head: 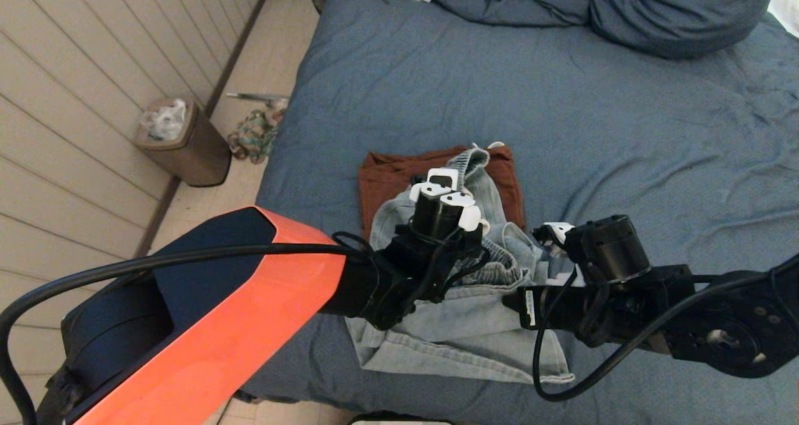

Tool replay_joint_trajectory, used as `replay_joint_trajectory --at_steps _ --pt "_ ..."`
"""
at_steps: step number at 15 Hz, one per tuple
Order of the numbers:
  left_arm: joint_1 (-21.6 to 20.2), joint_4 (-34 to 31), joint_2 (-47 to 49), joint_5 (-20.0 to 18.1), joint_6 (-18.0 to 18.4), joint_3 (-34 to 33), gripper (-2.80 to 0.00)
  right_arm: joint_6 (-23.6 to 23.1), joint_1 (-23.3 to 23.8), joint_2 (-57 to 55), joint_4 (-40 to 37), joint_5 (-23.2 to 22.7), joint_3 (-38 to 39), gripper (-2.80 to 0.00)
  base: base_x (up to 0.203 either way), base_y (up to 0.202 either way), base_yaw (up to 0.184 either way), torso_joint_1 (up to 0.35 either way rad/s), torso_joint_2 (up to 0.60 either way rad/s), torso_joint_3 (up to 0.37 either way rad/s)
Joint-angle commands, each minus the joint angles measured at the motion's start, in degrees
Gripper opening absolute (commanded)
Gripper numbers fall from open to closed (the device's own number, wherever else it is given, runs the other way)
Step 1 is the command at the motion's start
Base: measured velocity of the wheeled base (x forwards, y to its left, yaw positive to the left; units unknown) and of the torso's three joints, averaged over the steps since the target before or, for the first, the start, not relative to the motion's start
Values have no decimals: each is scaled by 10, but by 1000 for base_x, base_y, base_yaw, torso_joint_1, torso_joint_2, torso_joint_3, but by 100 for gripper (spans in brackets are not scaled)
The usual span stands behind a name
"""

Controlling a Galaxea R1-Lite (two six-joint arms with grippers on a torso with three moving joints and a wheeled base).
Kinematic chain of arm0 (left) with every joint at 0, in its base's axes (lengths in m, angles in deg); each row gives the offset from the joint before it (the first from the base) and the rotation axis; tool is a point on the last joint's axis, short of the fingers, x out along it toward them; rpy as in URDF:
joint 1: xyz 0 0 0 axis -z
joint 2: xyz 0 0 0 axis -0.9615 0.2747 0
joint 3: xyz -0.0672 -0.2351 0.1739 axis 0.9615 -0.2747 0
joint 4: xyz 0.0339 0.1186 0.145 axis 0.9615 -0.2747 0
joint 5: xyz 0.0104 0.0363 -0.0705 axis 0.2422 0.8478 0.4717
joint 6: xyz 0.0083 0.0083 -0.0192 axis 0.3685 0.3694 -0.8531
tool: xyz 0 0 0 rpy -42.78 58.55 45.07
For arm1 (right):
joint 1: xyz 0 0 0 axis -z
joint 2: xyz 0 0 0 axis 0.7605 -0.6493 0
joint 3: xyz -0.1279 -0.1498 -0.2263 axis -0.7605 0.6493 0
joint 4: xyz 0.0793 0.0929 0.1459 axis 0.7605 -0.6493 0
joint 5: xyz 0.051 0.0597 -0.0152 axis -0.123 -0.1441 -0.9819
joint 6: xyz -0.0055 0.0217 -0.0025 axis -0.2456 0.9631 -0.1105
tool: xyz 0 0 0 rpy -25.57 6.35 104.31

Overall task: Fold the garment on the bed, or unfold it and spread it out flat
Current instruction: Unford the blue shorts

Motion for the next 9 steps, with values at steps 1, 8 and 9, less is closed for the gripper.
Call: replay_joint_trajectory --at_steps 1,8,9 --pt "0 2 2 2 -1 0 -280 1 0 6 1 1 8 -280 0 0 0 0 0 0" --pt "-35 -11 -5 1 -1 28 -280 0 4 110 1 1 138 -280 0 0 0 0 0 0" --pt "-43 -17 -4 1 -1 37 -280 0 4 119 2 0 161 -280 0 0 0 0 0 0"
